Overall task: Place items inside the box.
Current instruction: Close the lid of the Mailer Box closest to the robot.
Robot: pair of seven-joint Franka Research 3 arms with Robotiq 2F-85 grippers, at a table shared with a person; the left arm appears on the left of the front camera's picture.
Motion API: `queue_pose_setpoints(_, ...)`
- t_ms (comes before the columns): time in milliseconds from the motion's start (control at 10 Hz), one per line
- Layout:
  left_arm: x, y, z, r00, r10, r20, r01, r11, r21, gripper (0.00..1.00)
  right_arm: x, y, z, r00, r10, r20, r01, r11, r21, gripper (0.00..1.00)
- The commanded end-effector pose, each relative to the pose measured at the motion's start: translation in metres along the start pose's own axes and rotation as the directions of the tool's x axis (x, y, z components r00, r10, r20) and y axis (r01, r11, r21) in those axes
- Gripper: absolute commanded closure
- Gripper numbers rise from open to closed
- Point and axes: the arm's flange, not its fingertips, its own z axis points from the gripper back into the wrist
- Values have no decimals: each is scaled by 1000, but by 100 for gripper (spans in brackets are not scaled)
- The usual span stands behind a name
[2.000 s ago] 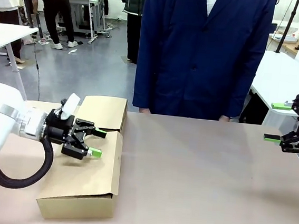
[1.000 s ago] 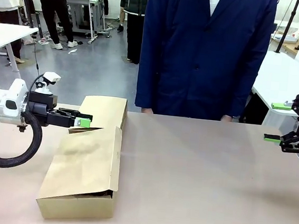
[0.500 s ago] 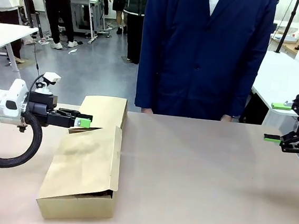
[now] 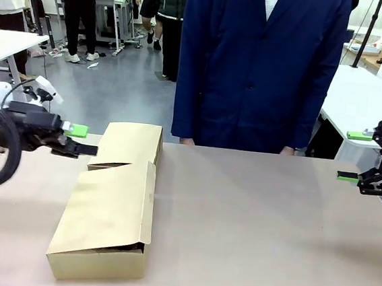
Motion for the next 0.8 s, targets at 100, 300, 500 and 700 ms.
queue_pose_setpoints(100,-1,-2,48,958,266,109,-274,959,66,0,1,4,-2,1000,-18,13,18,1000,13,0)
queue_pose_setpoints(300,1,1,18,995,94,31,-96,994,44,0,1,4,-2,1000,-18,13,18,1000,13,0)
queue_pose_setpoints(500,1,1,18,995,94,31,-96,994,44,0,1,4,-2,1000,-18,13,18,1000,13,0)
queue_pose_setpoints(700,1,1,18,995,94,31,-96,994,44,0,1,4,-2,1000,-18,13,18,1000,13,0)
